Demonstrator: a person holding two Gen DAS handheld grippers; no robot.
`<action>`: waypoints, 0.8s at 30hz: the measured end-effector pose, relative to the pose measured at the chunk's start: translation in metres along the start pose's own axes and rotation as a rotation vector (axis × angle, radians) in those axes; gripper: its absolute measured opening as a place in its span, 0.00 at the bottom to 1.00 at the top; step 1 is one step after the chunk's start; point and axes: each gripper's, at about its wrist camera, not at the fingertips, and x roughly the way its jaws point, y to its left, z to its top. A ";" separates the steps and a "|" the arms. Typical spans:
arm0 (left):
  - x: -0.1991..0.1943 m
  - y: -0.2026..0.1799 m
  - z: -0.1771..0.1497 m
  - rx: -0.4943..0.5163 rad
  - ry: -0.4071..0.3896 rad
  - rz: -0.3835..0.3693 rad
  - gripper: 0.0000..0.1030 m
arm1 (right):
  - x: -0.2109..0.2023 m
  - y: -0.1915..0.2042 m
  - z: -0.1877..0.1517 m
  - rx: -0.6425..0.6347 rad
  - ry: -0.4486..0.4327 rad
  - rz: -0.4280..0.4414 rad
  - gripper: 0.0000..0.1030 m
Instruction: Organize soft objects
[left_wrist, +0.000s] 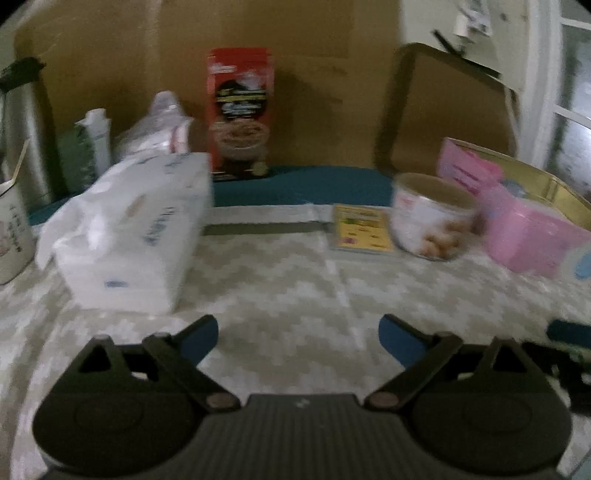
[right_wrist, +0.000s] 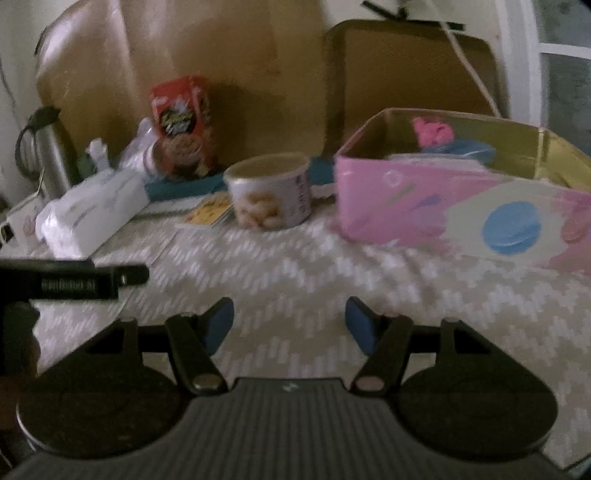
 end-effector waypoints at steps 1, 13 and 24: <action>0.001 0.006 0.001 -0.013 -0.001 0.013 0.97 | 0.002 0.003 -0.001 -0.012 0.007 0.005 0.67; 0.010 0.060 0.005 -0.101 0.016 0.102 1.00 | 0.021 0.036 0.007 -0.169 0.040 0.089 0.68; 0.004 0.070 0.001 -0.166 -0.027 0.082 1.00 | 0.088 0.084 0.129 -0.340 0.052 0.290 0.68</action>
